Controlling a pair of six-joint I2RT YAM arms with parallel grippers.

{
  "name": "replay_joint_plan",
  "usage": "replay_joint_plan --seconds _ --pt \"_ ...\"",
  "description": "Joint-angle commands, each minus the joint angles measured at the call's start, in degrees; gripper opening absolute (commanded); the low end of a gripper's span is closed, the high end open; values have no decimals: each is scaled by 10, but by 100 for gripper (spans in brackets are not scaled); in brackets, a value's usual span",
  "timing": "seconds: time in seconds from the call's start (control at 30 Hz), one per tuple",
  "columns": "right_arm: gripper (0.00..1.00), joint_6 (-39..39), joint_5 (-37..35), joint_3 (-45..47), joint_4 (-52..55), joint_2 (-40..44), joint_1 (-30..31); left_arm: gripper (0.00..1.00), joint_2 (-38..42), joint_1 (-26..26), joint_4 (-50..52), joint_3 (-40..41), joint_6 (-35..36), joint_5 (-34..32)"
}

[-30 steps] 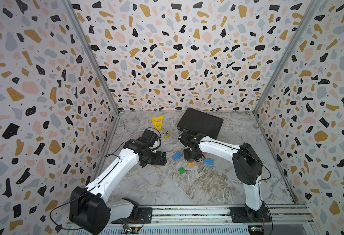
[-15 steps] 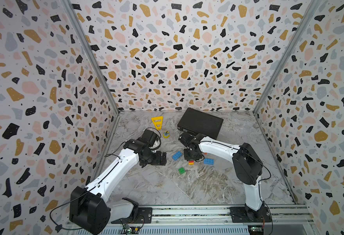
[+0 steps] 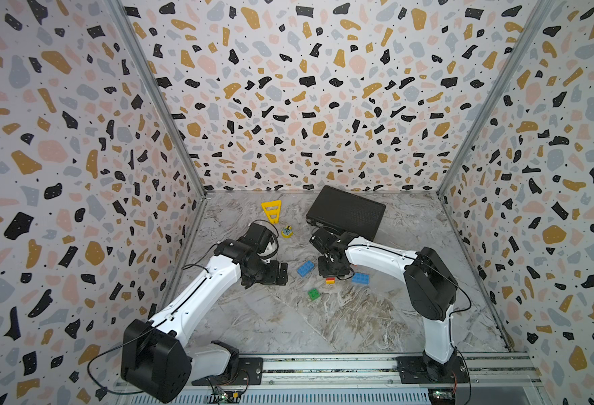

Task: Assemble an ice cream with lego
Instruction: Assemble the lego brick with the lego brick.

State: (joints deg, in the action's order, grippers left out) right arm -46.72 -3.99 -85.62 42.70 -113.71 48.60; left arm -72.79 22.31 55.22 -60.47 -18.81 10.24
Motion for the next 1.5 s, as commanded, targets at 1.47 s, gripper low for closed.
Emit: replay_joint_plan --seconds 1.47 --pt "21 -3 -2 26 36 -60 11 100 -4 1 -1 7 7 1"
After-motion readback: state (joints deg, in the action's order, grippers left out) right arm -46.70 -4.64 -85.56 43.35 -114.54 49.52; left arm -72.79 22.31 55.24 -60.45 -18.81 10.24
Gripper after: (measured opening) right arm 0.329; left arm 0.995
